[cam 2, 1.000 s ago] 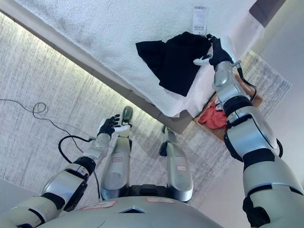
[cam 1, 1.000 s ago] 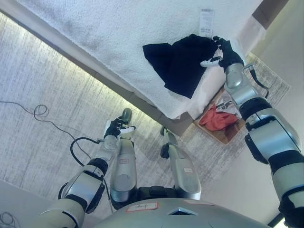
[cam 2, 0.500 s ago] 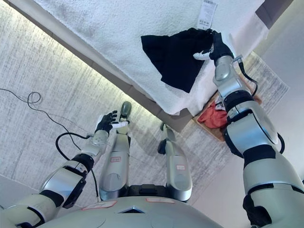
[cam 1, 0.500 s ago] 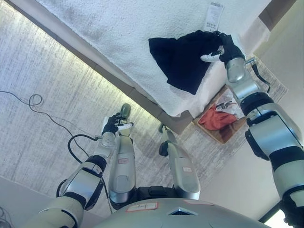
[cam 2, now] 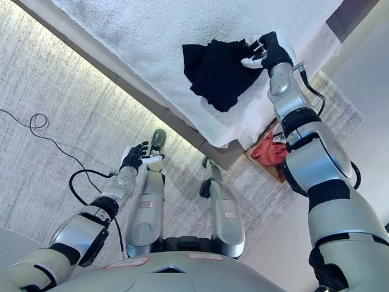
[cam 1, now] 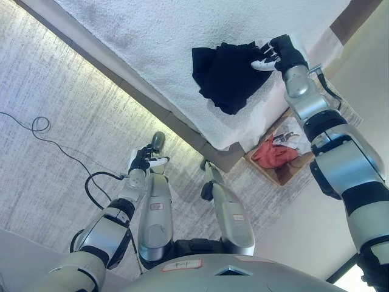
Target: Put the clothes on the bed into the basket.
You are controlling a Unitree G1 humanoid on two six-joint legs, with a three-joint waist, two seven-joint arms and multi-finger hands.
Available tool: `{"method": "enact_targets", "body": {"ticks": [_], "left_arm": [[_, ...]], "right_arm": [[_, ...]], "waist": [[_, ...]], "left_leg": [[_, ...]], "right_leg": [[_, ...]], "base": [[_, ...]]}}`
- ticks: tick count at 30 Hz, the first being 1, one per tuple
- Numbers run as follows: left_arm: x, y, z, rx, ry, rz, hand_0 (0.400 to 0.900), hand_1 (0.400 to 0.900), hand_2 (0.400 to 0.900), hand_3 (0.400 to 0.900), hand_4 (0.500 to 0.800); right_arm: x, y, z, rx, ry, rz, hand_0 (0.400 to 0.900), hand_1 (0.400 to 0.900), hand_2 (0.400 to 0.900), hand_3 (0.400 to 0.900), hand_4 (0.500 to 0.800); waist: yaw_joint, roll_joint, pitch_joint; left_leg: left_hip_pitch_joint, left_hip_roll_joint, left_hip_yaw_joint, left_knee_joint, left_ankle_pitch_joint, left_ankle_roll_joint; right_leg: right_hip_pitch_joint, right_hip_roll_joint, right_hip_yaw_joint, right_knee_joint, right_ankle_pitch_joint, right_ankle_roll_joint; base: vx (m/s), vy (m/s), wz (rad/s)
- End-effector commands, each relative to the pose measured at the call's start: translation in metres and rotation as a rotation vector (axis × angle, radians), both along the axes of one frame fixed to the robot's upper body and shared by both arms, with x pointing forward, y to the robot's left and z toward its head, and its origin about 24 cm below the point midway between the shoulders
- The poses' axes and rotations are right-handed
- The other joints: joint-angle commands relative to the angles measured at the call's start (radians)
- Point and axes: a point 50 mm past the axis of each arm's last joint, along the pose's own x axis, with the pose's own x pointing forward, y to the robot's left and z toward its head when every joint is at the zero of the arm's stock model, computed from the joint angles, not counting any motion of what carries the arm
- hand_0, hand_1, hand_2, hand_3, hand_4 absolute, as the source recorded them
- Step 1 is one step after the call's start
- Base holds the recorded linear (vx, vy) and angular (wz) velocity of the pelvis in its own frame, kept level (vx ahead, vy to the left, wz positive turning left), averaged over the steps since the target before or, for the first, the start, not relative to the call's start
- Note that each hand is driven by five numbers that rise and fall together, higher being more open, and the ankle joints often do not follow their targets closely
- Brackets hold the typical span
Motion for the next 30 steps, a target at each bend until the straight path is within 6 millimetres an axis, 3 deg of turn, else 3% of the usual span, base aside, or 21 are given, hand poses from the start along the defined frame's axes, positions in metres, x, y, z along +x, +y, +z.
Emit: {"method": "enact_targets", "body": {"ticks": [1, 7, 10, 13, 17, 22, 26, 30], "left_arm": [[-0.004, 0.019, 0.001, 0.050, 0.003, 0.025, 0.900, 0.900, 0.900, 0.900, 0.800], [-0.013, 0.024, -0.005, 0.049, 0.018, 0.053, 0.900, 0.900, 0.900, 0.900, 0.800], [-0.021, 0.028, -0.009, 0.049, 0.033, 0.073, 0.900, 0.900, 0.900, 0.900, 0.800], [-0.030, 0.032, -0.014, 0.044, 0.054, 0.092, 0.900, 0.900, 0.900, 0.900, 0.800], [-0.040, 0.030, -0.021, 0.022, 0.079, 0.097, 0.900, 0.900, 0.900, 0.900, 0.800], [-0.050, 0.026, -0.028, 0.003, 0.114, 0.039, 0.900, 0.900, 0.900, 0.900, 0.800], [-0.054, 0.024, -0.029, -0.017, 0.123, 0.005, 0.900, 0.900, 0.900, 0.900, 0.800], [-0.059, 0.027, -0.032, -0.026, 0.152, 0.003, 0.900, 0.900, 0.900, 0.900, 0.800]], "right_arm": [[0.007, 0.024, 0.029, 0.036, -0.107, 0.079, 0.400, 0.400, 0.400, 0.400, 0.500], [0.003, 0.013, 0.028, 0.081, -0.172, 0.051, 0.400, 0.400, 0.400, 0.400, 0.500], [-0.005, -0.005, 0.018, 0.094, -0.188, 0.016, 0.400, 0.400, 0.400, 0.400, 0.500], [-0.017, -0.027, -0.005, 0.119, -0.163, -0.042, 0.400, 0.400, 0.400, 0.400, 0.500], [-0.046, -0.067, -0.046, 0.137, -0.097, -0.162, 0.400, 0.400, 0.400, 0.400, 0.500], [-0.099, -0.125, -0.103, 0.147, 0.073, -0.358, 0.400, 0.400, 0.400, 0.400, 0.500], [-0.139, -0.167, -0.125, 0.142, 0.183, -0.504, 0.400, 0.400, 0.400, 0.400, 0.500], [-0.163, -0.200, -0.119, 0.142, 0.182, -0.616, 0.400, 0.400, 0.400, 0.400, 0.500]], "waist": [[0.025, -0.067, -0.007], [0.004, -0.073, -0.027], [-0.015, -0.076, -0.052], [-0.039, -0.075, -0.092], [-0.069, -0.072, -0.154], [-0.095, -0.061, -0.240], [-0.116, -0.040, -0.301], [-0.146, -0.010, -0.345]], "left_leg": [[0.034, 0.001, 0.073, 0.021, -0.055, 0.024], [0.059, 0.007, 0.086, 0.025, -0.066, 0.027], [0.083, 0.009, 0.099, 0.033, -0.082, 0.032], [0.124, 0.014, 0.109, 0.030, -0.097, 0.036], [0.216, 0.029, 0.128, -0.015, -0.107, 0.039], [0.352, 0.041, 0.166, -0.098, -0.107, 0.042], [0.423, 0.042, 0.198, -0.141, -0.105, 0.043], [0.466, 0.042, 0.231, -0.142, -0.121, 0.045]], "right_leg": [[0.020, -0.077, 0.090, 0.021, -0.020, 0.069], [0.034, -0.071, 0.105, 0.019, -0.020, 0.070], [0.054, -0.066, 0.116, 0.017, -0.023, 0.071], [0.085, -0.063, 0.126, 0.017, -0.031, 0.073], [0.144, -0.063, 0.137, 0.019, -0.048, 0.079], [0.221, -0.062, 0.153, 0.022, -0.072, 0.088], [0.259, -0.064, 0.170, 0.031, -0.091, 0.093], [0.285, -0.069, 0.192, 0.041, -0.103, 0.098]], "base": [[0.00, 0.000, 0.00], [0.01, 0.009, -0.13], [0.03, 0.014, -0.23], [0.06, 0.007, -0.22], [0.09, 0.008, -0.18], [0.11, 0.011, -0.20], [0.07, 0.013, -0.22], [0.03, 0.003, -0.24]]}}
